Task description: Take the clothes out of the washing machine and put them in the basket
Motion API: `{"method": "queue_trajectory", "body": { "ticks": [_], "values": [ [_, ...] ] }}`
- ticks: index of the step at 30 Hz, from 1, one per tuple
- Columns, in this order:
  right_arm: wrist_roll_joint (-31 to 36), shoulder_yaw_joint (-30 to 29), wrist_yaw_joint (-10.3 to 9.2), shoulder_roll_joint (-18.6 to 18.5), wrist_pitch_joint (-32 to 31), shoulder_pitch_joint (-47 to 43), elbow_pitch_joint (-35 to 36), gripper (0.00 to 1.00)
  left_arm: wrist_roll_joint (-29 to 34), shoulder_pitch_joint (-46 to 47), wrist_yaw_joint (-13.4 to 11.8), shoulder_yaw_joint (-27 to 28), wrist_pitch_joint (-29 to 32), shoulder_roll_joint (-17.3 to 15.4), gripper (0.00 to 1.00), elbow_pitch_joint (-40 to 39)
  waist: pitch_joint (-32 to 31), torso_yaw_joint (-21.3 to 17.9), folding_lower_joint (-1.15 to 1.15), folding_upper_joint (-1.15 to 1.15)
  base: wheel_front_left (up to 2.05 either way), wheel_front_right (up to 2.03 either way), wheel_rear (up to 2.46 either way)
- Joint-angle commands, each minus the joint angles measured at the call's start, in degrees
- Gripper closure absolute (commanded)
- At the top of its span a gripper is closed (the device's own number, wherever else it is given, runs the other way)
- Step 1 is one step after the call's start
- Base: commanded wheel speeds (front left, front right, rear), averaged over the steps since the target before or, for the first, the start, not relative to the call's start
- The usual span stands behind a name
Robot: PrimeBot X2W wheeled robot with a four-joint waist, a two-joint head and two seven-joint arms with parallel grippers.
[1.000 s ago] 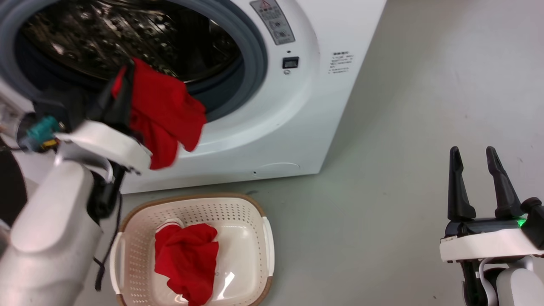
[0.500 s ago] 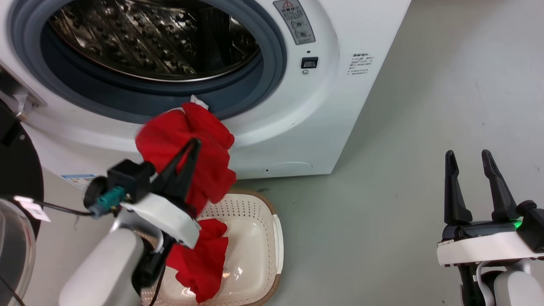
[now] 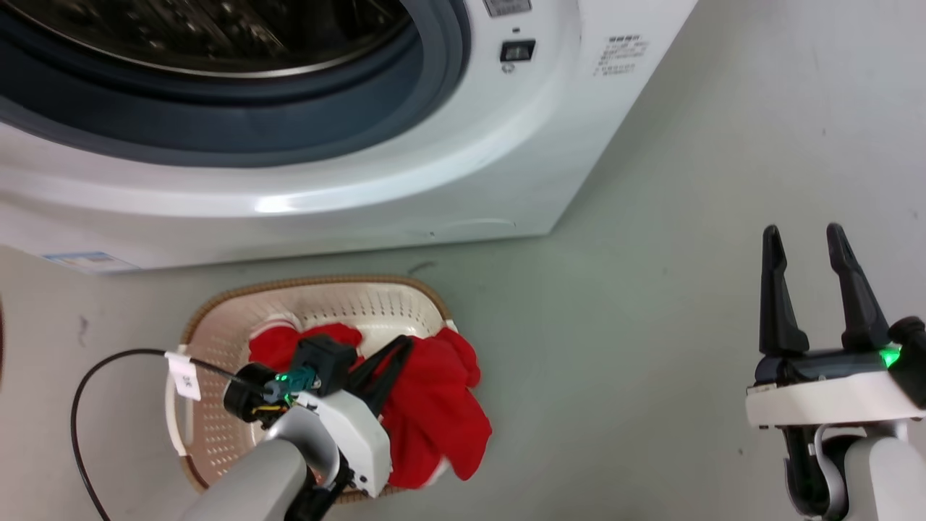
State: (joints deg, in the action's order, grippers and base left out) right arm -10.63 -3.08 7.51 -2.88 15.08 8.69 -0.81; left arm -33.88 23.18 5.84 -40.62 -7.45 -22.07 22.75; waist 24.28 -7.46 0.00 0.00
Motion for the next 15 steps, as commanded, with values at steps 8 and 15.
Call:
{"method": "queue_trajectory", "body": {
  "ticks": [8,15],
  "values": [
    [-1.5,0.7,-0.04,0.02,0.13,3.52,1.73,0.0,2.07,8.54,0.7,0.07,-3.0,-0.18,1.0,13.04,11.34,-4.02,0.0,0.0,0.0,0.0,0.0],
    [-3.65,0.61,-0.04,0.02,0.13,5.19,2.37,0.0,3.68,15.72,1.25,-1.25,-4.68,0.31,1.0,24.26,18.54,-6.19,0.0,0.0,0.0,0.0,0.0]
  ]
}}
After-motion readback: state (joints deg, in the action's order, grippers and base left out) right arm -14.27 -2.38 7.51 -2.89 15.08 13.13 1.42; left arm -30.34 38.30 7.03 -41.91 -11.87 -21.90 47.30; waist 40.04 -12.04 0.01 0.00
